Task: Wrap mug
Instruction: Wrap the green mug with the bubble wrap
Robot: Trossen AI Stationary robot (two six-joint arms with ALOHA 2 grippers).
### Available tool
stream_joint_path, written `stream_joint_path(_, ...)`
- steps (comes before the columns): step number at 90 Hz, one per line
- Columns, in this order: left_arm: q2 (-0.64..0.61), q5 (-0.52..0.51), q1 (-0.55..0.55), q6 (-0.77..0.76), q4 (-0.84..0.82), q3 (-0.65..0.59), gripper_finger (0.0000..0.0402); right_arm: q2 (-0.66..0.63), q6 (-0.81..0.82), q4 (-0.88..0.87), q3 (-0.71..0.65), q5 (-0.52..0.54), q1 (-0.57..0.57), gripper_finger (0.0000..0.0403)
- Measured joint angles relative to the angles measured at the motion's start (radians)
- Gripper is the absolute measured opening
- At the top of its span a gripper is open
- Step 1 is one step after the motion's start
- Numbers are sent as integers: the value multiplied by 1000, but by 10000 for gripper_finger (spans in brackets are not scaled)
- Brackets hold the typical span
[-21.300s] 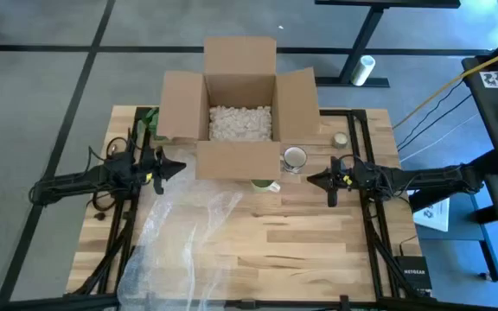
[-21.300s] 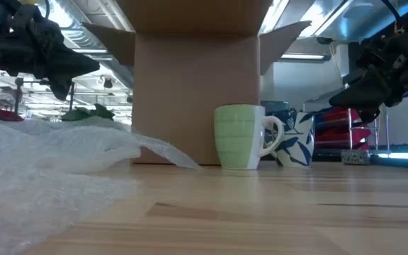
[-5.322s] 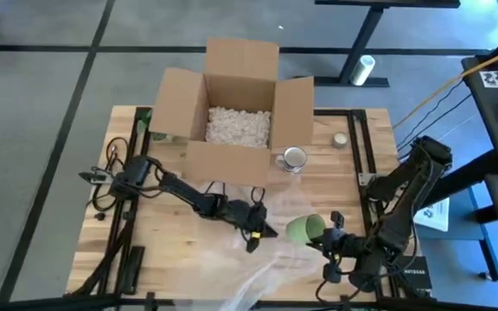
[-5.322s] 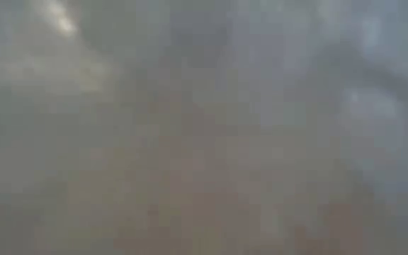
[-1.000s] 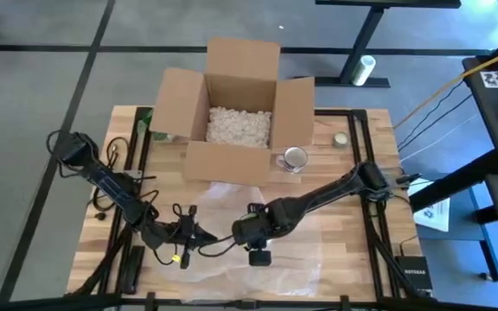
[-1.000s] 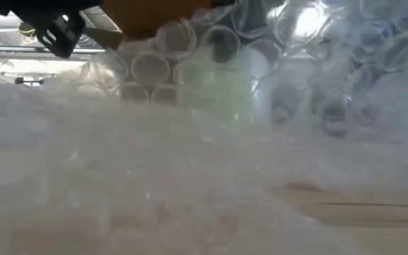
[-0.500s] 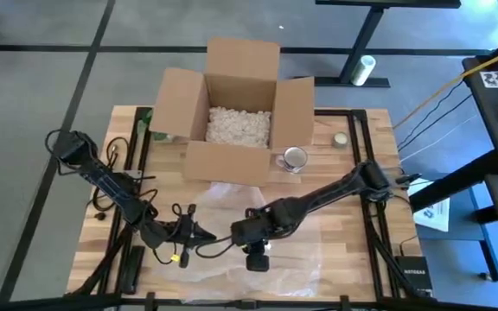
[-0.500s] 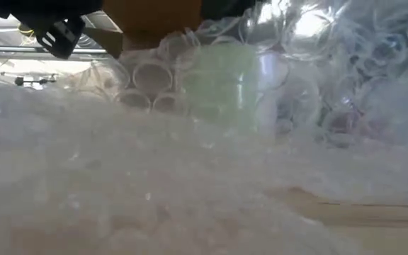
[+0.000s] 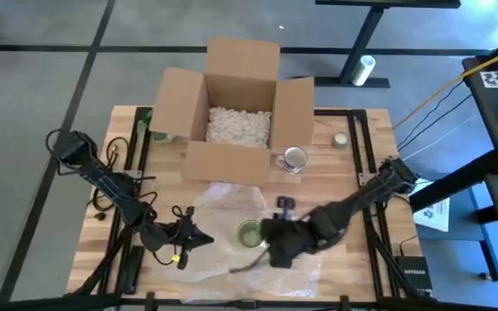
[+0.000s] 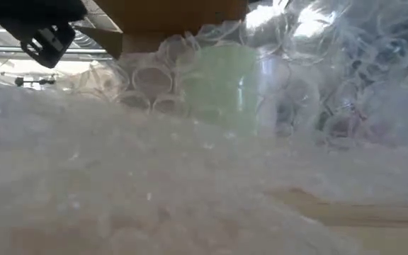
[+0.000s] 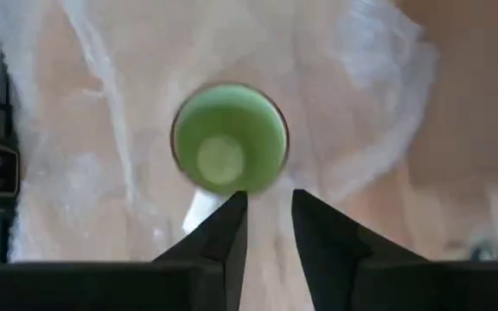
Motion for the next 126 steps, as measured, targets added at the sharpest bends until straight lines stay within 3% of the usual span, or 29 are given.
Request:
stream_joint_path(20,0,33,-17,37,27,0,0,-12,403,-183,-4,216,225,79)
stream_joint_path(30,0,49,-17,47,28,0,0,-17,651,-170,-80,308,350,78)
stream_joint_path(44,0,51,-17,50,28,0,0,-19,990,-87,-252,335,485,78)
stream_joint_path(60,0,51,-11,39,28,0,0,-28,1219,13,-455,343,558,78)
stream_joint_path(78,0,69,35,24,31,0,0,-162,1311,270,-771,458,616,64)
stream_joint_path(98,-16,156,131,38,32,0,0,-446,1218,426,-1077,407,615,24)
stream_joint_path(116,-71,208,228,74,31,-4,0,-707,1086,438,-1239,397,616,8)
stream_joint_path(126,-89,210,258,74,30,-10,0,-782,1002,546,-1307,359,616,8)
